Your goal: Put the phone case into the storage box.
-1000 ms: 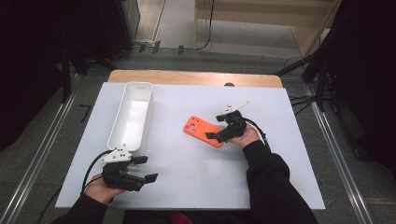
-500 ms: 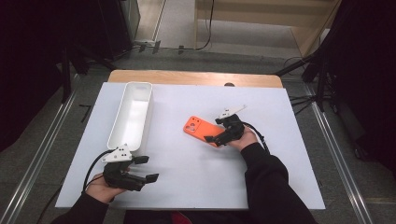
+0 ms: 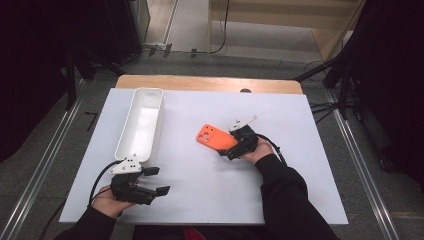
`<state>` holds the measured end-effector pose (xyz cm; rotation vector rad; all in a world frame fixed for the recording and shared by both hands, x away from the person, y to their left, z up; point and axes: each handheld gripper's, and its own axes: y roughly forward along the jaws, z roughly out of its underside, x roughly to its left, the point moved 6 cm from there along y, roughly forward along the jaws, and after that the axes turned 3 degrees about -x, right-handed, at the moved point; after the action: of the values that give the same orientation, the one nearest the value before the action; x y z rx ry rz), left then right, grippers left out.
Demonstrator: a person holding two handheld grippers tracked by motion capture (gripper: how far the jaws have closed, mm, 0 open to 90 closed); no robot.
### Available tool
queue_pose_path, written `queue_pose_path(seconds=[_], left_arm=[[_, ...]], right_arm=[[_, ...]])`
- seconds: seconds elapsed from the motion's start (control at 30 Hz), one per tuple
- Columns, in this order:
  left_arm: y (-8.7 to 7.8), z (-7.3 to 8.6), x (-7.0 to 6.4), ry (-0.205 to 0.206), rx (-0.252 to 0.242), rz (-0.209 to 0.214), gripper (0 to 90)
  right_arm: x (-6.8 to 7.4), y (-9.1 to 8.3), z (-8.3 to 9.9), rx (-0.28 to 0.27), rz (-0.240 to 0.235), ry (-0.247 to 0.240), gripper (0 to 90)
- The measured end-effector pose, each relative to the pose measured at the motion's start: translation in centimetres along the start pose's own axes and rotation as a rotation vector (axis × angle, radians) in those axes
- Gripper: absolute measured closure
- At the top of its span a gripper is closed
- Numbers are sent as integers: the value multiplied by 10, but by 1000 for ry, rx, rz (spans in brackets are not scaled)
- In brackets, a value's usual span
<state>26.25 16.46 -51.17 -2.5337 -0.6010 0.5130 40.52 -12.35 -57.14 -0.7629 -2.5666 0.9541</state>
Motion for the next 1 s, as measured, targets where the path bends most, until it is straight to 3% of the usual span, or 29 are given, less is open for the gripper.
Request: queue_pose_path(seconds=[0.13,0.53,0.7,1.0], left_arm=[[1,0,0,-1,2,1,204],[0,-1,0,-1,-9,-5,204],[-1,-1,2,-9,-12,-5,204],[0,0,1,-6,-14,-10,204]], right_arm=[[2,3,0,21,75,-51,38],[3,3,0,20,77,-52,51],[3,2,0,3,81,-40,129],[3,2,0,-3,79,-44,141]])
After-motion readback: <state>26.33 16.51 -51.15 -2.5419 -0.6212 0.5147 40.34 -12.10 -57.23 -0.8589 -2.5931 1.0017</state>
